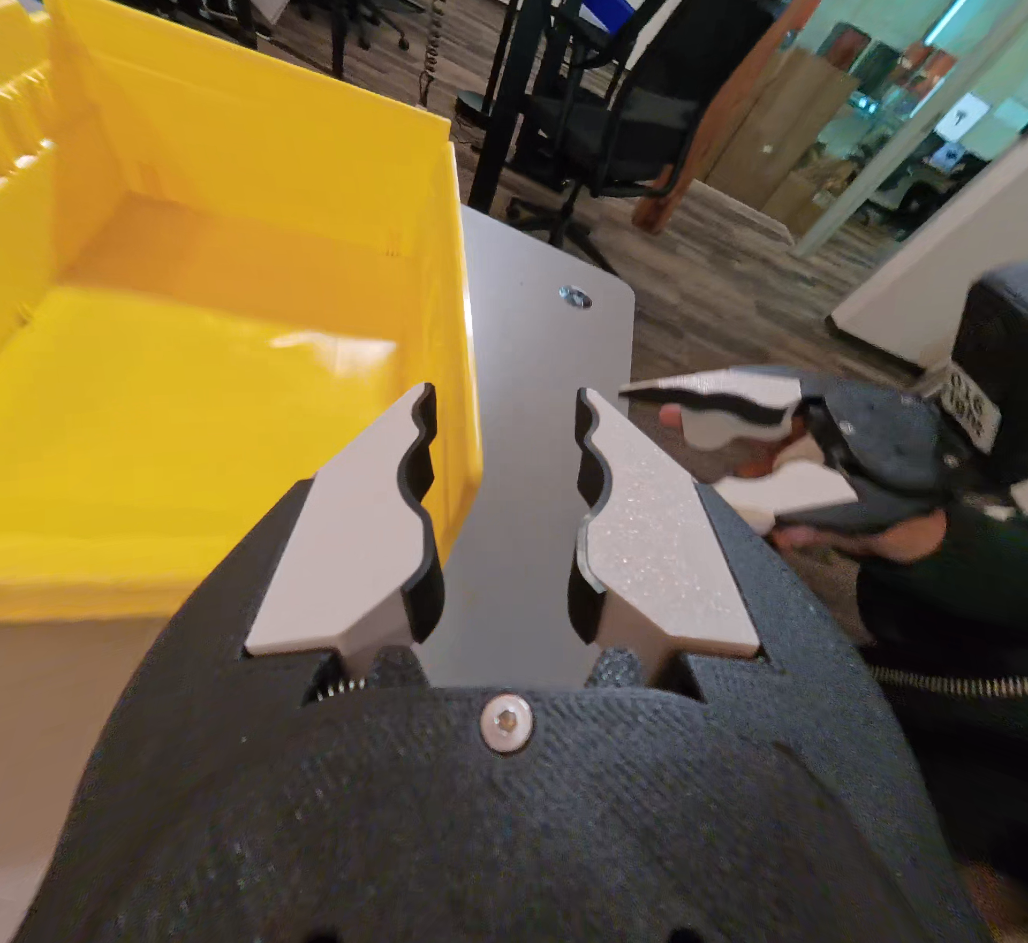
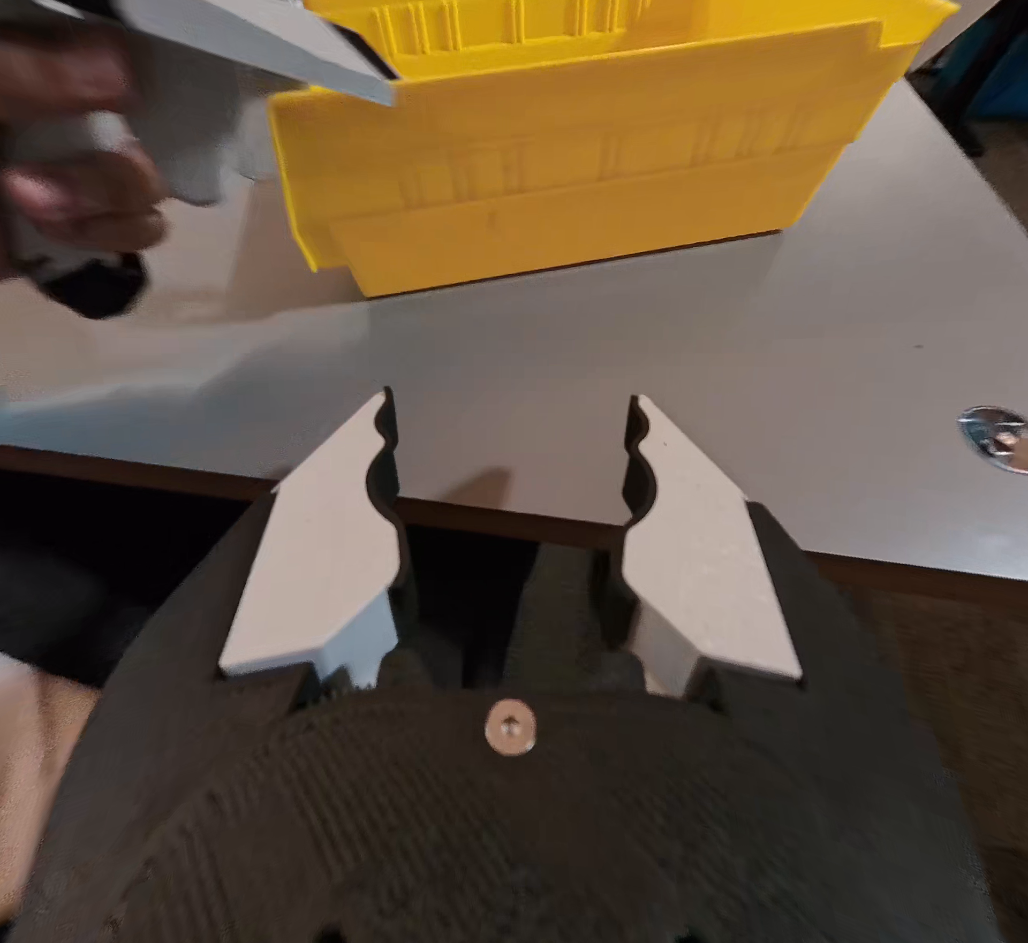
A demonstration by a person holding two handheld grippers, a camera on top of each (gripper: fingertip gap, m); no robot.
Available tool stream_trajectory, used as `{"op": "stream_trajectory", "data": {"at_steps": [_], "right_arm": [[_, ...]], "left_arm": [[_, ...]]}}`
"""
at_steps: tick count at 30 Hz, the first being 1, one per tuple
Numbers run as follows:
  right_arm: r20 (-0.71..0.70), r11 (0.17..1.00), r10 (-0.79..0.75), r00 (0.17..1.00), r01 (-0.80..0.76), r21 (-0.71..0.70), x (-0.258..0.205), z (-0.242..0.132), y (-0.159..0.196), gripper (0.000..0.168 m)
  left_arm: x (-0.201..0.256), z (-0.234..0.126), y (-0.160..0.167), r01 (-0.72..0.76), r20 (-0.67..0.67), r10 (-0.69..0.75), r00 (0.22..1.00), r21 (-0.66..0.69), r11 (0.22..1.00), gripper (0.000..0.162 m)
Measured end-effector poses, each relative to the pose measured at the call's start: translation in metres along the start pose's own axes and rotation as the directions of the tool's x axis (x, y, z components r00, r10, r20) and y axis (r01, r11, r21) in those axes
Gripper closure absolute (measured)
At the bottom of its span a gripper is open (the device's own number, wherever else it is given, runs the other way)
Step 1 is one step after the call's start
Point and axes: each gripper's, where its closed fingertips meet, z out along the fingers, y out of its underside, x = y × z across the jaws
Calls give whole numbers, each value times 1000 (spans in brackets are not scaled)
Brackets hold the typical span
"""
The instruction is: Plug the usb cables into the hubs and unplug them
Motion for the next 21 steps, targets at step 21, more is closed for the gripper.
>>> {"op": "stream_trajectory", "data": {"at_steps": [21], "right_arm": [[-175,987,-22,984,49,152,-51,97,-77,51]], "left_arm": [[-103,-295,67,-161,597,15,802,192,968,114]]}}
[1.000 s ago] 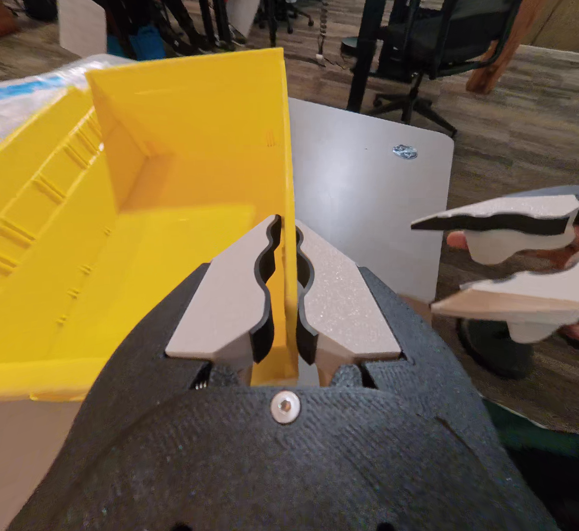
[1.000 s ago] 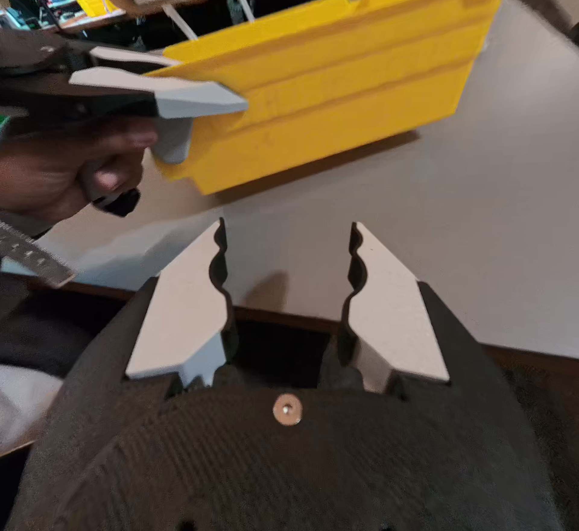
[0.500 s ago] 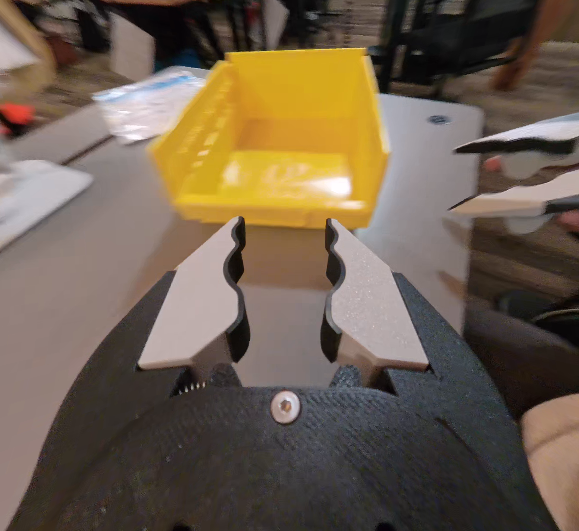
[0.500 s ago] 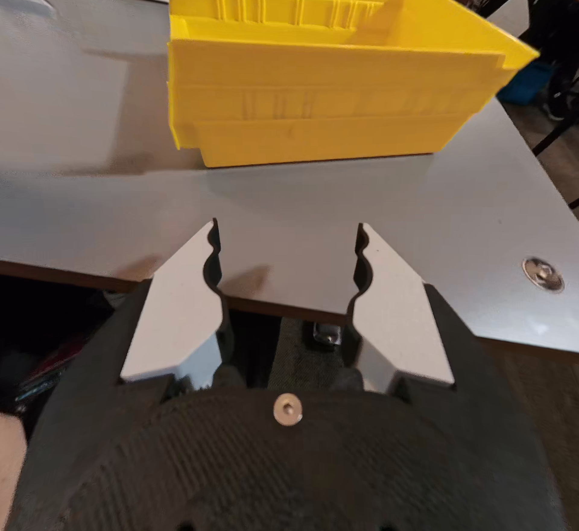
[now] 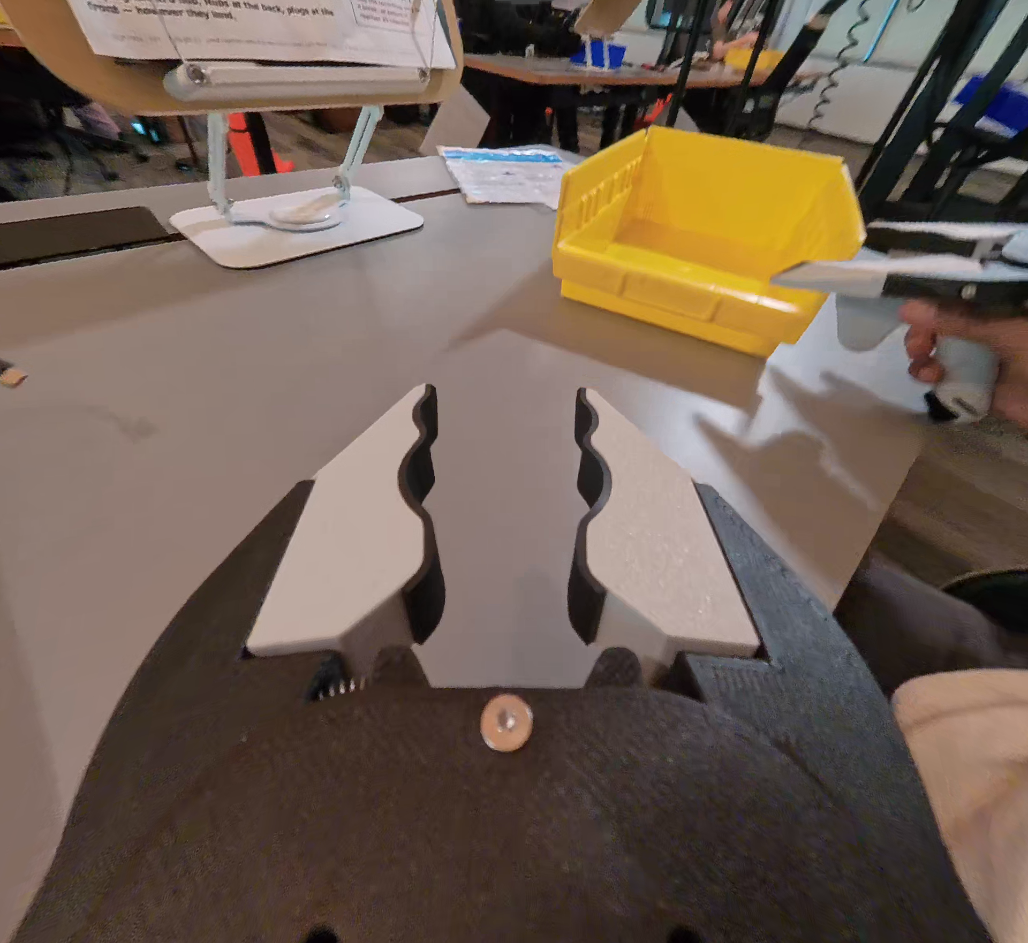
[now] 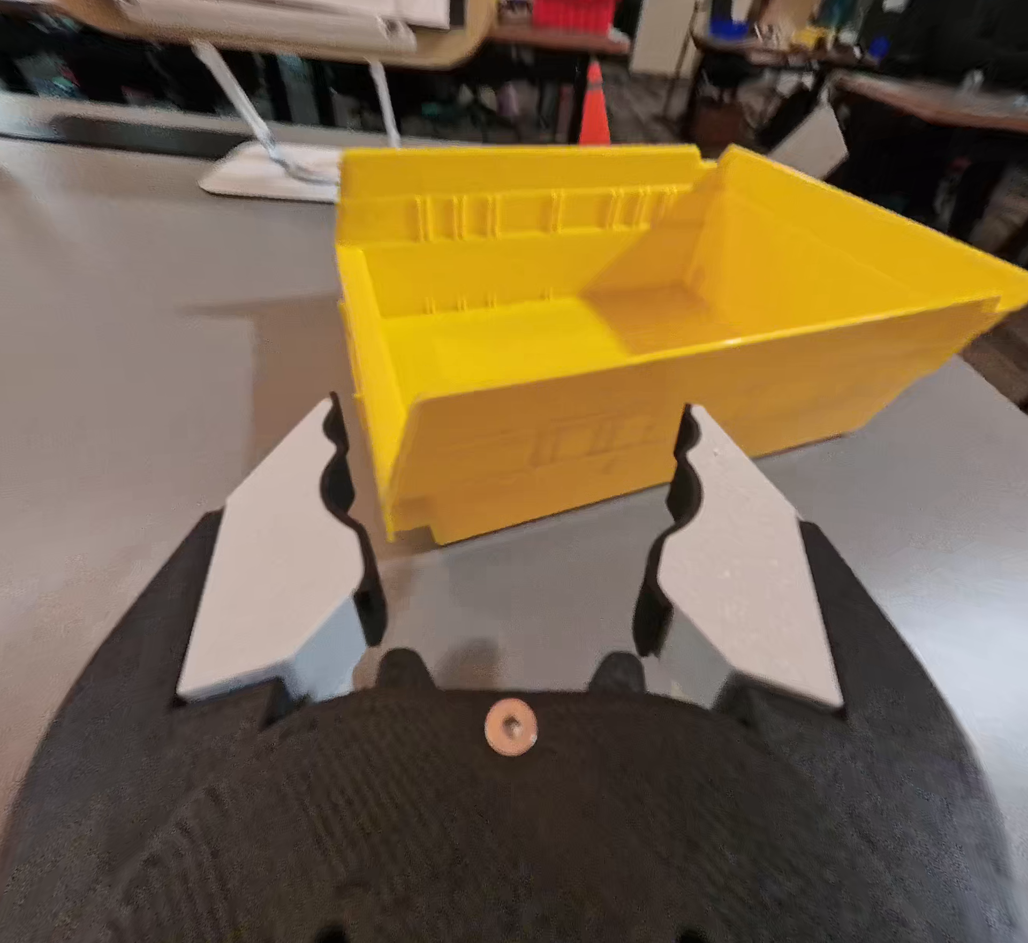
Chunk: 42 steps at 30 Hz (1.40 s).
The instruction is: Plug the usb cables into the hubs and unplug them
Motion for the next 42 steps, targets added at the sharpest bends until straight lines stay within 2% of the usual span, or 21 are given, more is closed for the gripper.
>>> {"op": "stream_trajectory", "data": {"at_steps": [1,3,5,7,9,11,14,20,22,23,24,25,26,28,30,31,33,35,37,39,42], "right_arm": [[-17,1000,10,1000,-11,-20,6,5,2,58],[24,999,37,999,-36,-20,11,12,0,50],[9,999,35,999,-35,-23,30,17,1,76],[-56,1000,6,998,-7,-25,64,21,0,114],[-109,999,16,994,-20,-31,105,25,2,139],[-157,998,61,986,-65,-21,148,25,7,157],[-192,986,163,968,-165,4,199,17,14,166],[-161,985,175,971,-174,22,228,-2,21,167],[-217,990,139,966,-139,19,233,-3,20,165],[-290,996,93,952,-87,33,241,-6,15,150],[-364,999,24,931,-5,53,247,-13,4,111],[-425,993,-60,903,98,69,247,-23,-14,85],[-474,973,-137,870,207,99,239,-34,-38,80],[-479,894,-241,844,385,228,188,-53,-92,90],[-328,808,-312,892,431,403,98,-54,-132,118],[-202,779,-351,914,405,478,46,-50,-142,129],[102,777,-418,902,298,554,-62,-34,-146,134],[443,830,-461,769,197,522,-171,-18,-131,147],[629,867,-455,631,152,474,-255,-2,-125,143],[701,866,-481,527,161,474,-326,21,-130,137],[768,885,-463,443,284,369,-415,75,-128,117]], "left_arm": [[-3,-5,3,-14,21,14,1000,-11,1000,115],[-7,-14,6,-24,47,24,999,-14,1000,115],[-10,-23,7,-22,66,23,998,-11,1000,116],[-14,-31,7,-21,88,22,996,-9,1000,117],[-17,-38,8,-20,104,21,994,-7,1000,117],[-18,-43,8,-20,112,20,994,-4,1000,118],[-17,-46,8,-30,109,30,994,-1,1000,119],[-12,-42,14,-22,85,25,996,-30,999,120],[-10,-41,13,4,69,-2,998,-25,1000,120],[-9,-41,13,20,61,-18,998,-21,1000,120],[-7,-41,12,37,52,-36,998,-18,999,120],[-6,-41,12,55,42,-55,998,-14,998,120],[-4,-41,11,74,33,-73,997,-10,997,120],[-2,-41,11,105,17,-105,994,-3,994,120],[0,-38,12,129,-1,-129,992,-1,992,120],[2,-36,12,143,-12,-143,990,-5,990,119],[7,-33,14,181,-49,-181,982,-16,983,119],[14,-30,13,223,-97,-224,970,-21,975,120],[15,-27,15,225,-113,-227,967,-31,974,120],[11,-23,20,215,-107,-218,970,-41,976,120],[9,-21,19,227,-117,-233,965,-58,972,120]]}}
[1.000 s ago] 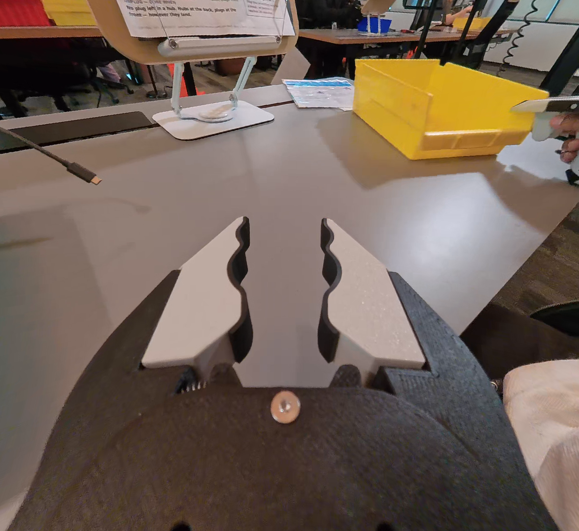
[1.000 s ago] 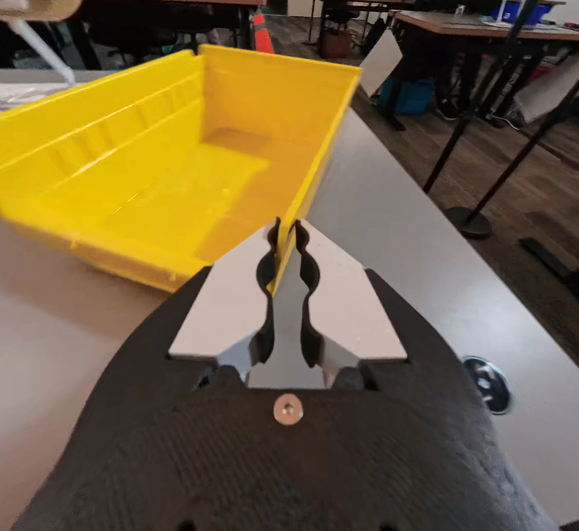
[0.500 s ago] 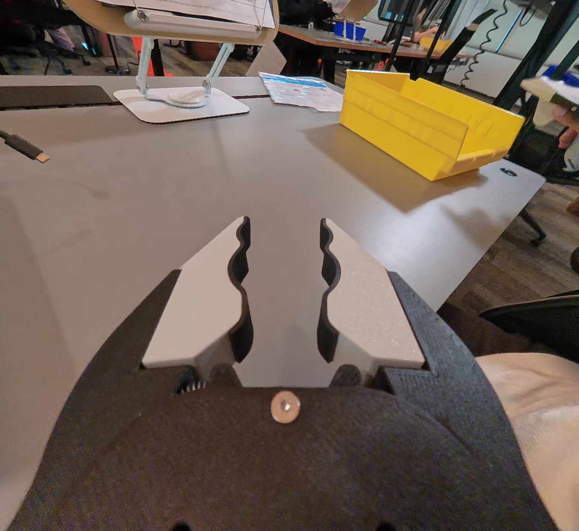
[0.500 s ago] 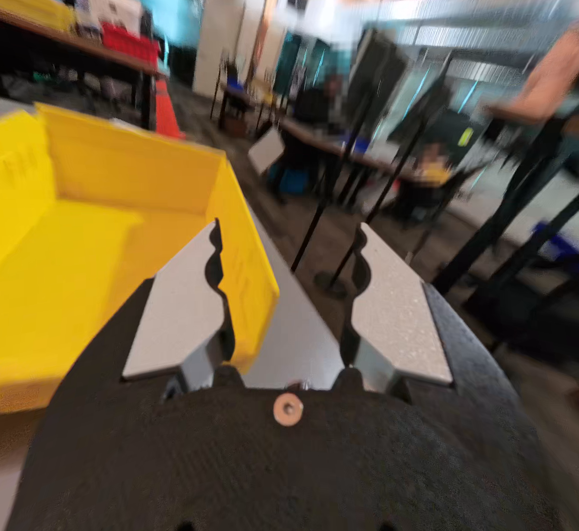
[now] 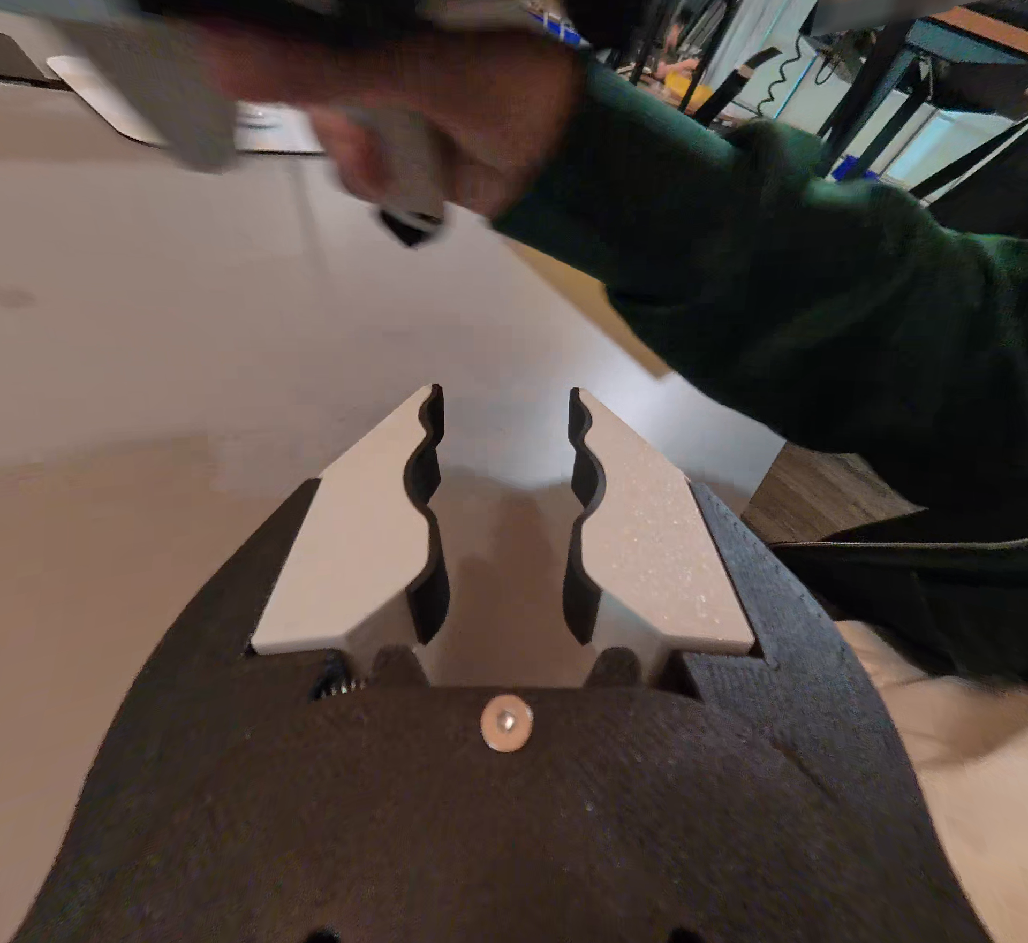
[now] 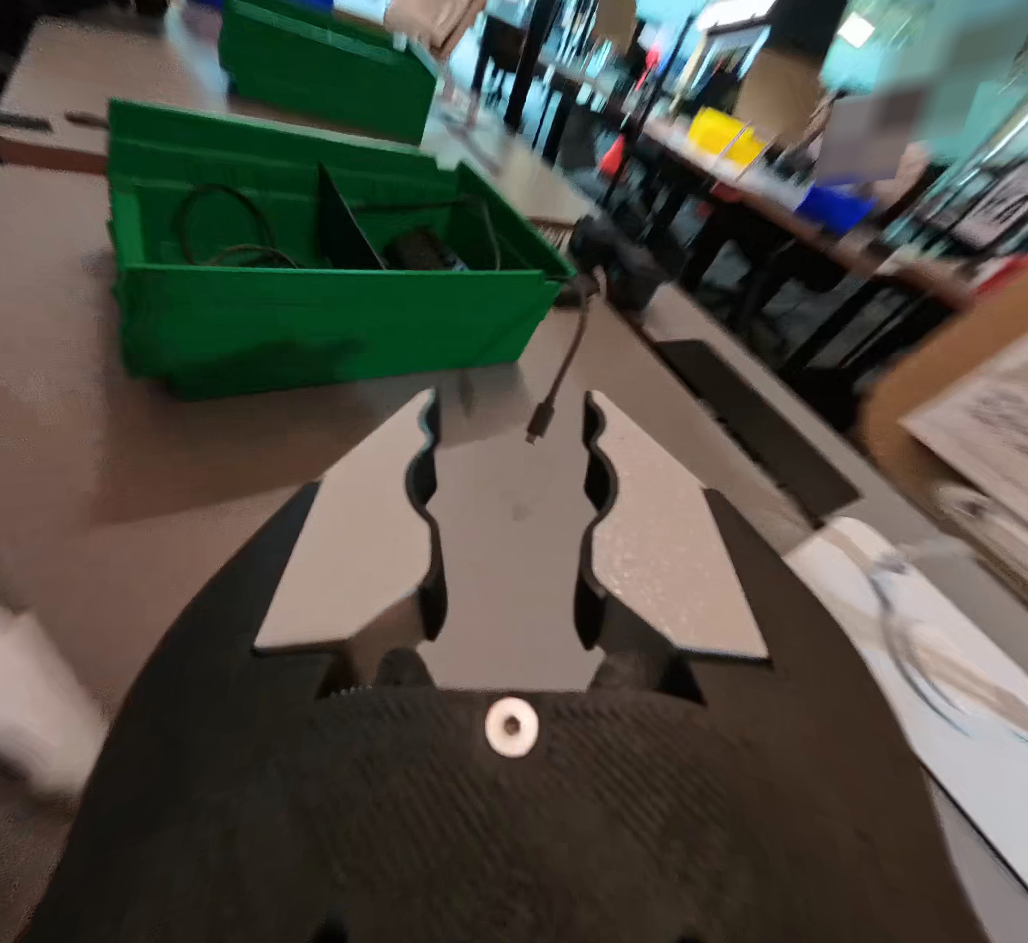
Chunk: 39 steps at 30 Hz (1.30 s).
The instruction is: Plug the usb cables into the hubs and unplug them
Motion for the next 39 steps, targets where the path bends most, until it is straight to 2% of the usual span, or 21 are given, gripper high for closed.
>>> {"op": "stream_trajectory", "data": {"at_steps": [1,4,6,8,9,10,12,15,19,21,23,27,31,33,35,37,39], "right_arm": [[-7,998,32,999,-32,-52,7,30,-1,109],[-110,988,67,992,-81,-129,42,103,-2,106],[-120,953,98,988,-128,-274,56,139,23,97],[-56,884,193,980,-198,-423,49,157,48,101],[-29,875,230,973,-220,-431,45,160,47,126],[-9,888,256,967,-239,-392,44,160,37,164],[-17,924,289,957,-284,-255,52,152,4,167],[30,945,324,946,-322,-60,57,130,-57,167],[50,946,294,954,-298,126,65,85,-128,167],[68,936,286,956,-294,194,67,55,-153,167],[97,924,294,951,-309,224,63,21,-160,167],[203,868,400,894,-440,230,41,-54,-132,167],[283,744,600,748,-652,146,26,-123,-73,166],[277,663,692,666,-739,121,30,-156,-43,167],[241,605,746,621,-783,147,40,-187,-17,167],[172,580,776,607,-794,185,51,-212,9,167],[112,591,775,622,-776,220,55,-230,27,166]], "left_arm": [[1,-1,-2,0,-5,0,1000,5,1000,120],[-1,-5,-5,-51,15,51,999,22,998,120],[-4,-5,-3,-98,34,98,995,8,995,120],[-7,-7,-1,-128,51,128,990,-6,992,119],[-7,-7,-1,-135,54,135,989,-6,991,119],[-7,-8,-2,-140,51,139,989,-2,990,119],[-6,-9,-4,-140,49,140,989,6,990,119],[-9,-9,-1,-179,66,180,982,-13,984,119],[-10,-7,1,-271,100,273,957,-37,962,120],[-9,-6,0,-279,100,281,955,-30,960,120],[-10,-8,-3,-262,103,262,960,-11,965,120],[-18,-11,-3,-284,144,285,948,-27,958,117],[-12,-9,-1,-328,145,330,933,-37,944,118],[-7,-7,2,-327,122,330,936,-45,944,123],[0,-2,6,-337,99,342,935,-64,939,124],[20,6,11,-337,42,339,940,-58,940,124],[49,15,14,-280,-38,279,960,-26,960,124]]}}
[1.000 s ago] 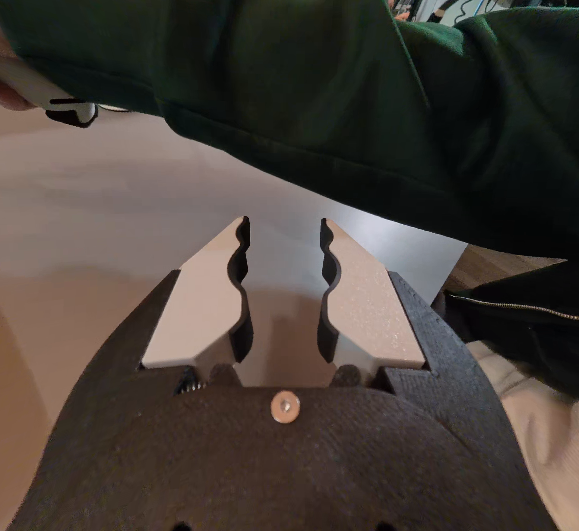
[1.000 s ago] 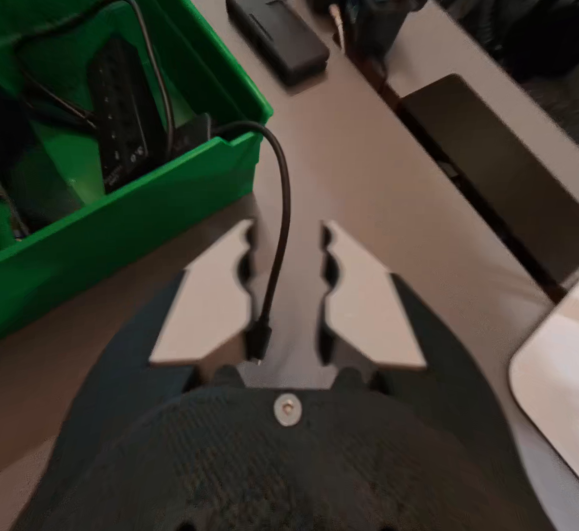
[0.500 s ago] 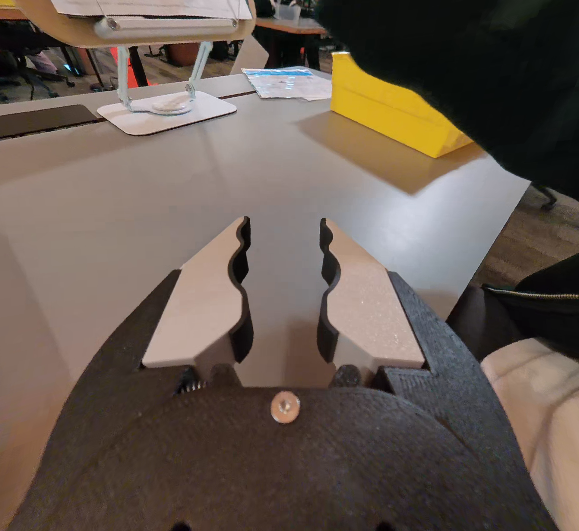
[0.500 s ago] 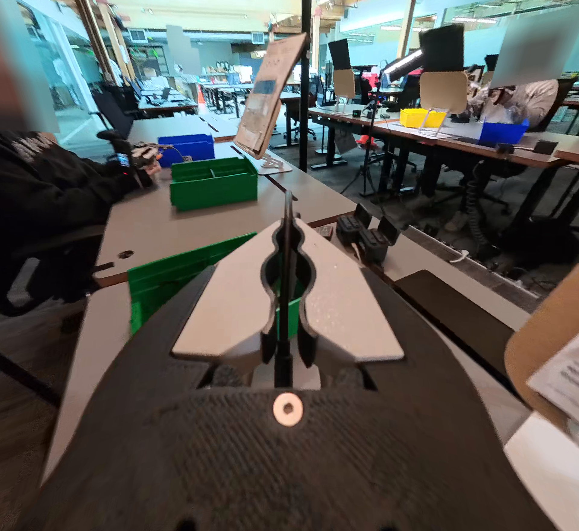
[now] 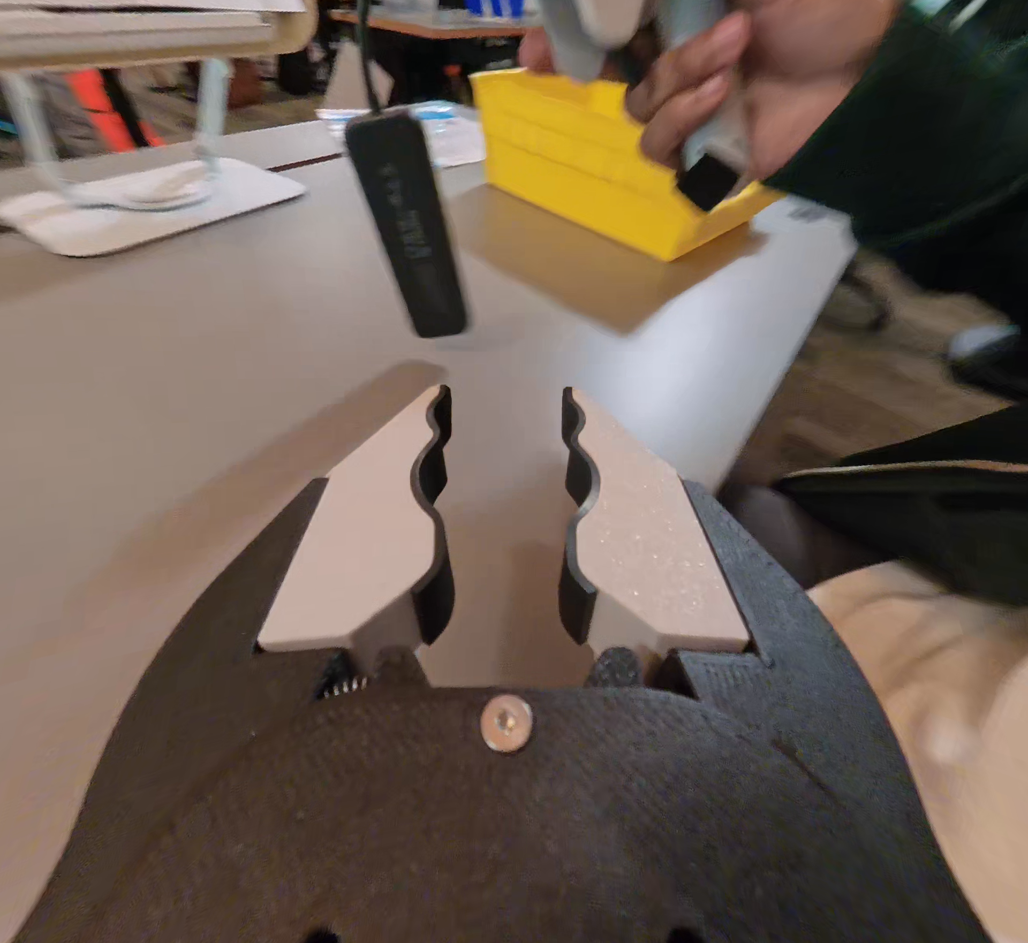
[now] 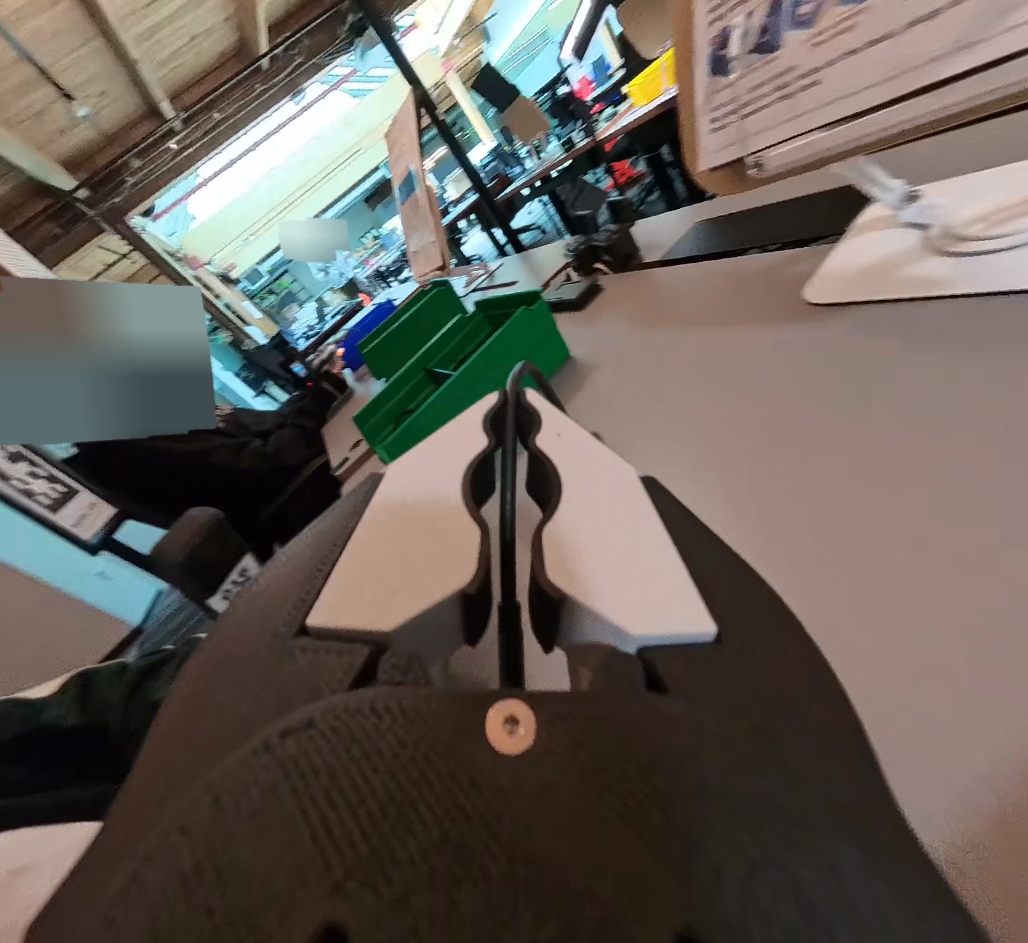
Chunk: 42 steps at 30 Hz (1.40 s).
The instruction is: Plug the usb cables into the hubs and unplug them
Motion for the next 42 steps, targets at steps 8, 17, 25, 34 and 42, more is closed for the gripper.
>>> {"op": "stream_trajectory", "data": {"at_steps": [8,17,25,34,42], "right_arm": [[239,985,-88,967,48,168,-62,-28,14,165],[474,945,217,853,-305,116,-89,-49,70,167],[434,995,-46,900,77,-56,-115,-24,141,167],[405,904,-274,872,378,-201,-103,-16,193,166],[442,998,7,897,24,-64,-99,-28,140,119]], "left_arm": [[110,29,-17,424,-467,-413,782,-86,901,110],[-4,-13,-59,953,-641,-711,290,125,276,112],[-58,-63,-72,915,-686,-606,403,309,259,144],[-44,-76,-83,914,-795,-479,373,226,337,153],[3,-59,-78,744,-723,-412,555,209,635,153]]}}
